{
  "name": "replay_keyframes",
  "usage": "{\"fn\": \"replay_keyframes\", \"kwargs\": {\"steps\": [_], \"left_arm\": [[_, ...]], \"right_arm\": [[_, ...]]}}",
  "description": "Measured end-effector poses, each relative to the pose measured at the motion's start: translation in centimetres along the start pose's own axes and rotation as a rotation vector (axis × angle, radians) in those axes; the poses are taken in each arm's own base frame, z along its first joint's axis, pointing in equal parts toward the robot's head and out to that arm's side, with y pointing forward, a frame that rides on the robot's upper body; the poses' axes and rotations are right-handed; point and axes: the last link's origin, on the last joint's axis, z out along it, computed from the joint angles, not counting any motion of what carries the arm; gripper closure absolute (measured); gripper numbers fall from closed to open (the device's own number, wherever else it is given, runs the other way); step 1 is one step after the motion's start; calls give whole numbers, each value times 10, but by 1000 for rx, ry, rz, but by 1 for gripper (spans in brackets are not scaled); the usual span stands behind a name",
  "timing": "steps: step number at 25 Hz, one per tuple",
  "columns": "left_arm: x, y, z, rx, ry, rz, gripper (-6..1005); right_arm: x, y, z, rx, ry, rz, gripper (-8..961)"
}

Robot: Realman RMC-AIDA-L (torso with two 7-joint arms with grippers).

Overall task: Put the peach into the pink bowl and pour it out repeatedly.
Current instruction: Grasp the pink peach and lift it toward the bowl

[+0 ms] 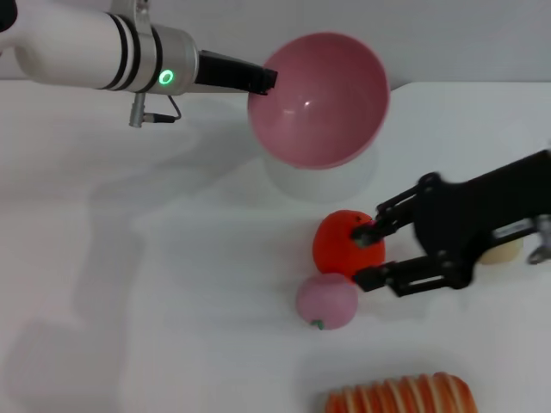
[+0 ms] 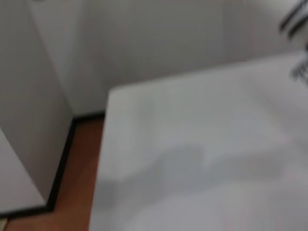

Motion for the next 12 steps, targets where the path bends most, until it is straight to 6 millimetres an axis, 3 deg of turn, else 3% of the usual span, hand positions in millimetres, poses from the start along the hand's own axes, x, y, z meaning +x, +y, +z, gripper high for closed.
{"fn": "replay_keyframes", "kwargs": {"steps": [12], "left_arm": [[-1, -13, -5, 37, 26, -25, 953]], "right_arm": [[26, -23, 79, 70, 246, 89, 539]]}}
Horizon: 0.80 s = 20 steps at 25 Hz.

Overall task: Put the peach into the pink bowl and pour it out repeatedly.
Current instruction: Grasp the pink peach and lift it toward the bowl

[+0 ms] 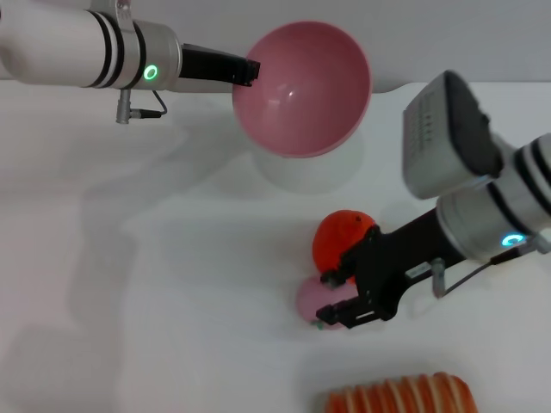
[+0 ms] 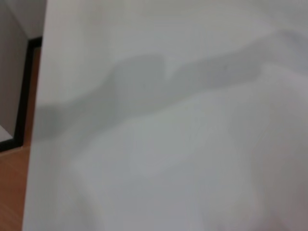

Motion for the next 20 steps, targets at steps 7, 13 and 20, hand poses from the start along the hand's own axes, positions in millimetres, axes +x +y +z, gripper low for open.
{"fn": "replay_keyframes", "kwargs": {"steps": [7, 13, 20], "left_arm": [[-2, 1, 1, 0, 1, 8, 953], [-6, 0, 1, -1, 0, 5, 953], [-10, -1, 0, 0, -3, -1, 952]], "right_arm": [[10, -6, 20, 24, 58, 46, 542], [13, -9, 29, 75, 96, 58, 545], [11, -13, 29, 102, 84, 78, 548]]}}
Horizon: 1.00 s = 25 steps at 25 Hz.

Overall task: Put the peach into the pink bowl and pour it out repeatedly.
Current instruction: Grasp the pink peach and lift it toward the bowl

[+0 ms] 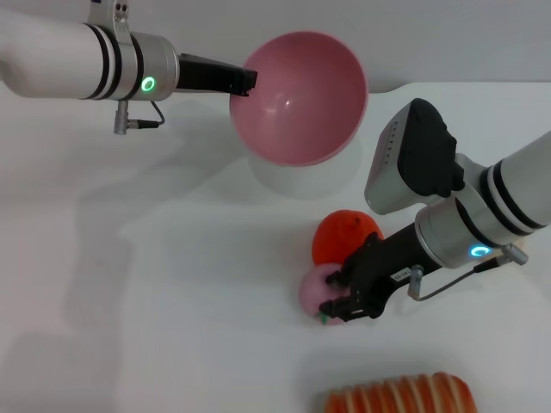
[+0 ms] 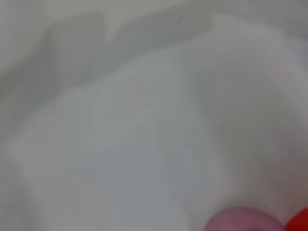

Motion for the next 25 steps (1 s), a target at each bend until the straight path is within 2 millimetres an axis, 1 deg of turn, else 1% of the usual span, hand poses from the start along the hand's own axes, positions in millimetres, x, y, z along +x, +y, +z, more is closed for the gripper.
{"fn": "replay_keyframes", "kwargs": {"steps": [6, 12, 15, 18, 21, 23, 25], "left_arm": [[-1, 0, 0, 1, -1, -1, 952], [-2, -1, -1, 0, 1, -5, 952], [-3, -1, -1, 1, 0, -4, 952], [-3, -1, -1, 2, -1, -5, 952], [-4, -1, -2, 0, -3, -5, 952], [-4, -1, -2, 0, -4, -5, 952], [-5, -1, -2, -1, -5, -4, 952]], "right_arm": [[-2, -4, 0, 25, -10, 13, 551], [-2, -5, 0, 37, -8, 11, 779], [-1, -5, 0, 38, -6, 11, 925], [-1, -5, 0, 38, -7, 11, 925], [-4, -6, -5, 47, -28, 8, 925], [-9, -5, -13, 56, -54, 2, 926], [-17, -4, -27, 67, -88, -6, 926]]}}
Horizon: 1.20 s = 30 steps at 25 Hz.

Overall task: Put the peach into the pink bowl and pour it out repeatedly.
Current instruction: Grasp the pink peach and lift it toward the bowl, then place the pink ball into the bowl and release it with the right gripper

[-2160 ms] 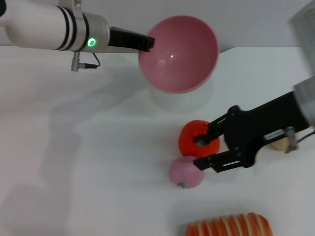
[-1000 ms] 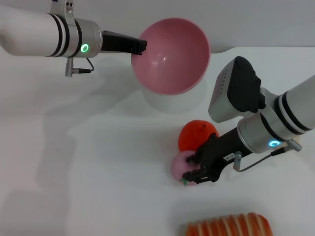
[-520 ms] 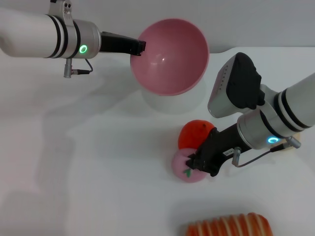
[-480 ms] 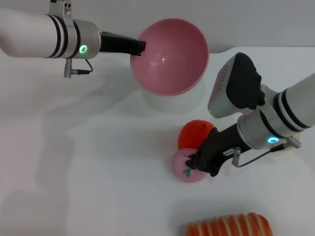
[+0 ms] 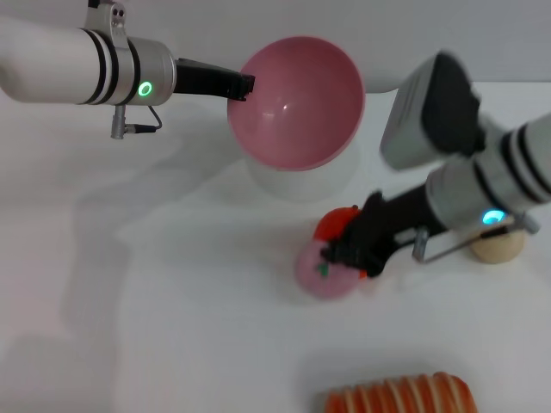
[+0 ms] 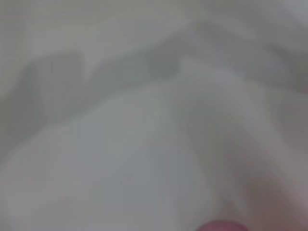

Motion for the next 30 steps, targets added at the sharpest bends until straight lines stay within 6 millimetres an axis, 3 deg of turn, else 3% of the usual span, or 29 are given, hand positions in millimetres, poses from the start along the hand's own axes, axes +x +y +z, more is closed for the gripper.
{"fn": "replay_keyframes", "kwargs": {"steps": [9, 14, 18, 30], "left_arm": [[-4, 2, 1, -14, -19, 2, 952], [-9, 6, 0, -43, -48, 2, 952], [-13, 12, -1, -79, -83, 9, 952], [-13, 18, -2, -113, -107, 19, 952]], "right_arm": [[-50, 10, -92, 9, -259, -93, 926], [-64, 6, -133, 107, -387, -136, 925], [-63, -4, -132, 147, -420, -132, 925], [-50, -28, -92, 205, -424, -147, 924]]}}
